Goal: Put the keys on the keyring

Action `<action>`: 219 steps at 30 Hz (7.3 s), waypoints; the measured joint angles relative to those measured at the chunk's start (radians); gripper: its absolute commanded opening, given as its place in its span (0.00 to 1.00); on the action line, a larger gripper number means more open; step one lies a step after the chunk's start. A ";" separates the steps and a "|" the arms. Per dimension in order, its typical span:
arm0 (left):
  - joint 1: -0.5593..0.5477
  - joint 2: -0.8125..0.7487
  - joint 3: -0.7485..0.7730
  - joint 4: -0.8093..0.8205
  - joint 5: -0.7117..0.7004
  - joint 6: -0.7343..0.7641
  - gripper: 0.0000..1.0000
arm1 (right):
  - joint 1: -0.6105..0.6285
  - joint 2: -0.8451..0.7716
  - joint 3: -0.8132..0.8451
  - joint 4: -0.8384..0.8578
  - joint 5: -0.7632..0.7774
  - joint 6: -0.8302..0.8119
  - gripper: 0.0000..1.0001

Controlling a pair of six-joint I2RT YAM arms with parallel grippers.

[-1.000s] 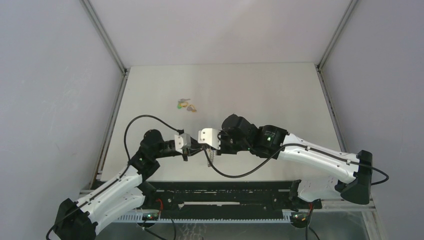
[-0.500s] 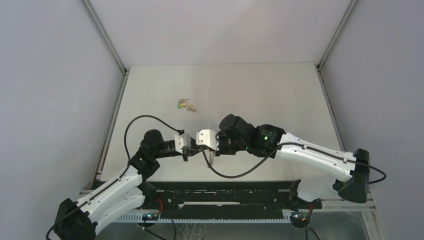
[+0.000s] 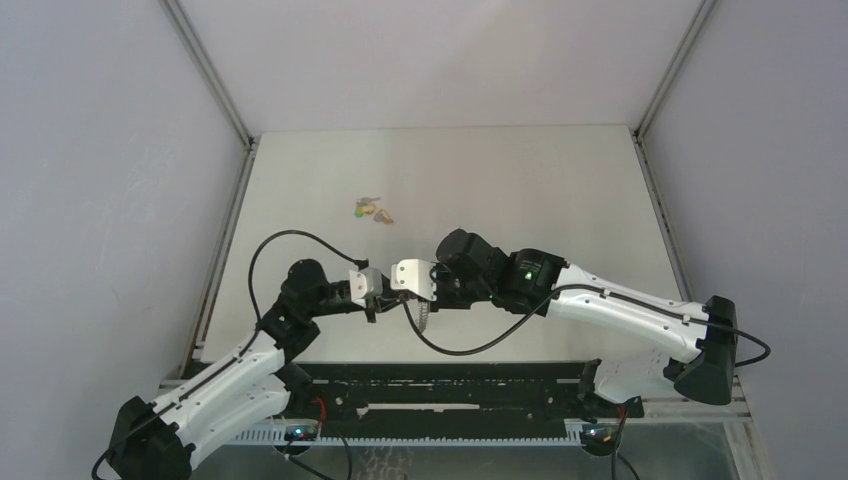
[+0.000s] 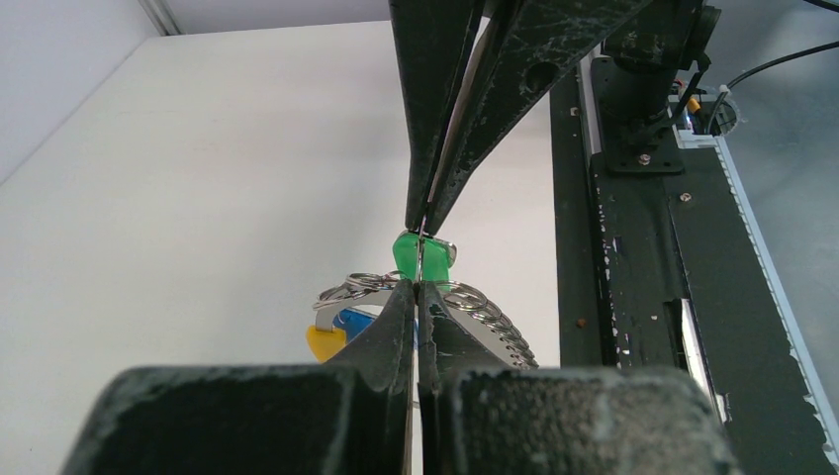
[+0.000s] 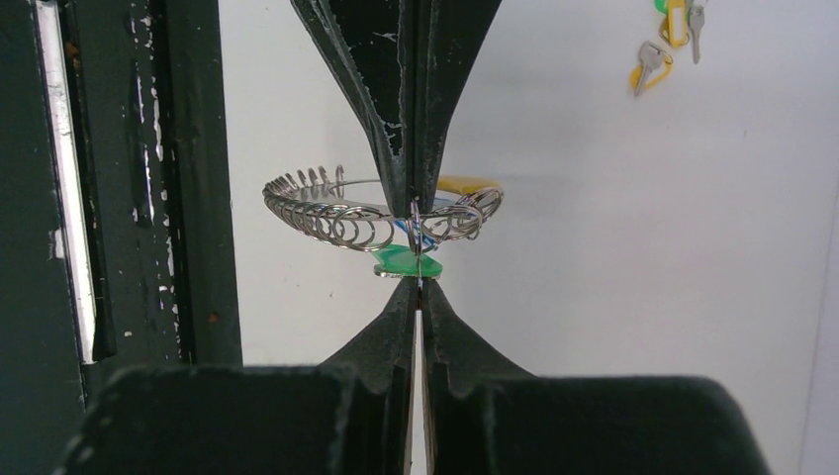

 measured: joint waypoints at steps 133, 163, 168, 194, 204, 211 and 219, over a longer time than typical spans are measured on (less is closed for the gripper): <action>-0.031 -0.001 0.011 -0.067 -0.010 0.019 0.00 | 0.000 0.039 0.018 -0.012 -0.070 -0.001 0.00; -0.043 -0.056 0.011 0.008 -0.110 0.015 0.00 | -0.078 -0.116 -0.080 0.087 -0.130 0.010 0.28; -0.043 -0.061 0.011 0.018 -0.101 0.009 0.00 | -0.100 -0.116 -0.099 0.114 -0.142 0.008 0.26; -0.042 -0.060 0.011 0.038 -0.079 -0.003 0.00 | -0.113 -0.116 -0.099 0.163 -0.208 0.008 0.00; -0.042 -0.053 0.011 0.034 -0.076 -0.001 0.00 | -0.103 -0.117 -0.099 0.163 -0.207 0.007 0.00; -0.042 -0.048 0.011 0.029 -0.067 -0.001 0.00 | -0.090 -0.117 -0.099 0.162 -0.195 0.004 0.00; -0.042 -0.046 0.011 0.022 -0.063 0.000 0.00 | -0.076 -0.117 -0.099 0.159 -0.179 0.000 0.00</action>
